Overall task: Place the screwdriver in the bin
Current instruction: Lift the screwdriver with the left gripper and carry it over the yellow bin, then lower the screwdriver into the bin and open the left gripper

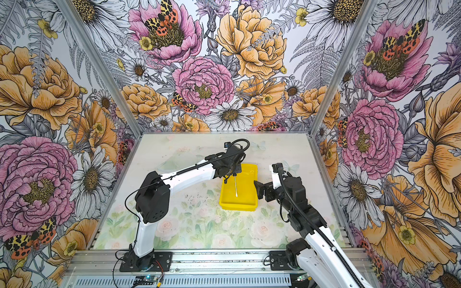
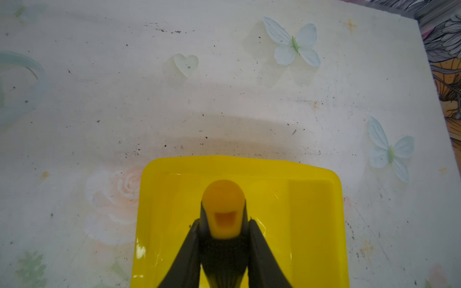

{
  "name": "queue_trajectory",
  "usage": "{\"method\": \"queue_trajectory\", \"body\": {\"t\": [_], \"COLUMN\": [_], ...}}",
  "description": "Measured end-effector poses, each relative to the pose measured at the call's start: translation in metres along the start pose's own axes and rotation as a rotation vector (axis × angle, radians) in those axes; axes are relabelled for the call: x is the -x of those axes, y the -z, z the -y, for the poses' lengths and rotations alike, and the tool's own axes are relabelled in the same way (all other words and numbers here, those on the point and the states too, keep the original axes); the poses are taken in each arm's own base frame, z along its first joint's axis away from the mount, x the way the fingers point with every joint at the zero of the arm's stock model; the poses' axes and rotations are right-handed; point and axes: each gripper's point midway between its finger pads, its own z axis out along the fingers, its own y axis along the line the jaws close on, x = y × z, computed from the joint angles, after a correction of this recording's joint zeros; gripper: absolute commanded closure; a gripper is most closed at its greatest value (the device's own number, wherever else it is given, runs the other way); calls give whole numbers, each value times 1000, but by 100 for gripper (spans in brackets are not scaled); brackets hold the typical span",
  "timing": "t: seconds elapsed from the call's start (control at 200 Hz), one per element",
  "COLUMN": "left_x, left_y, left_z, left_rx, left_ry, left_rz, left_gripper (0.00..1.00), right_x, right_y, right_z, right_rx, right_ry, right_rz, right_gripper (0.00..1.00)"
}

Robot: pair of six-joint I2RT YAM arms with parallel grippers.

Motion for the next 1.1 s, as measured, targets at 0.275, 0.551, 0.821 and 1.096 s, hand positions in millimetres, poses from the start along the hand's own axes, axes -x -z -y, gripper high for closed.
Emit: {"method": "queue_trajectory", "body": {"t": [0.275,0.551,0.821,1.096], "left_x": [-25,-40,-54,-68], "left_y": [-20,-35,-49,-60], "left_z": [2,-2,-6,-9], "left_rx": [15,30,46,58], "left_ry": [-23,-34,-42,-38], "left_rz": [-54,-92,-126,-157], "left_gripper": [88,87,86,71], "right_x": [-4,-4,-2,-4], "right_y": [0,0,3,5], "right_z": [2,5,4,5], "right_rx": [-8,-17,-15,-20], "right_ry": [-8,-13,-11,-11], "right_rz": [-11,-11,2,9], "right_gripper": [1,0,0,1]}}
